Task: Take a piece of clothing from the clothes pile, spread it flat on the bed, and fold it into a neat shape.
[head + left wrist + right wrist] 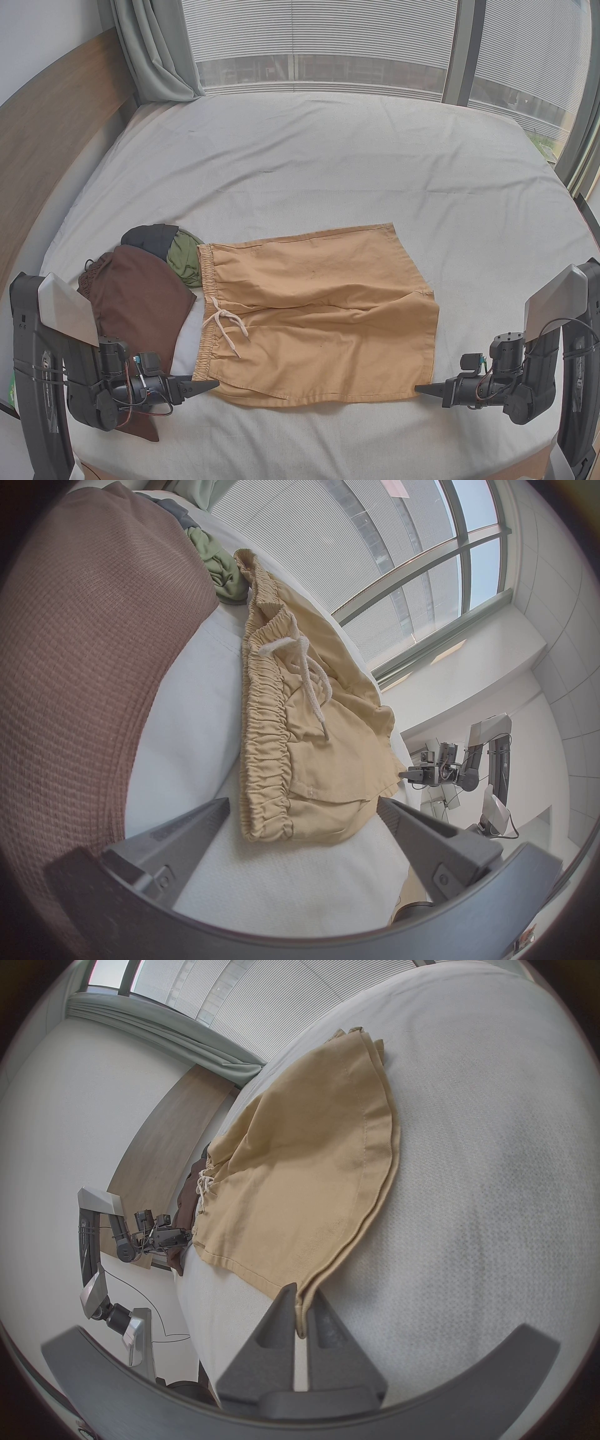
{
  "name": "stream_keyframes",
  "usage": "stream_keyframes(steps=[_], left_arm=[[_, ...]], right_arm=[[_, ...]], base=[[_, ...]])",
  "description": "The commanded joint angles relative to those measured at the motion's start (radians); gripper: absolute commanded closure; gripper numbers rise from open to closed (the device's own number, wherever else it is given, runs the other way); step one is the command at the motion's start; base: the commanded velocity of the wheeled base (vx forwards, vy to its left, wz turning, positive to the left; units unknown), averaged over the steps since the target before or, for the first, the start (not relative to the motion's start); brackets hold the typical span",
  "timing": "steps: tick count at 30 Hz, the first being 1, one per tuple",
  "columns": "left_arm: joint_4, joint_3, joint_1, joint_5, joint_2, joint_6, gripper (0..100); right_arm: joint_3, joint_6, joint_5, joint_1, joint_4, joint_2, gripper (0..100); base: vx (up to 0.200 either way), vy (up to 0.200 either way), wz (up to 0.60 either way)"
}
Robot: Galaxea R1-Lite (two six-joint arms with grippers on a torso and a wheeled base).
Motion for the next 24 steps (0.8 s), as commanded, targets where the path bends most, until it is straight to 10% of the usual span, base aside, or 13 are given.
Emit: stream_keyframes(steps=[1,24], left_arm=[[0.0,-0.011,-0.002,0.006,0.01,-0.003,100],[0.0,0.032,-0.034,0.004,-0.01,0.014,100]], right_arm=[[0.001,0.0,0.0,0.0,-0.001,0.0,100],[0.153,-0.089,0.0,-0.035,-0.001,-0.052,100]], base=[[0.0,0.0,0.0],[0.0,0.0,0.0]])
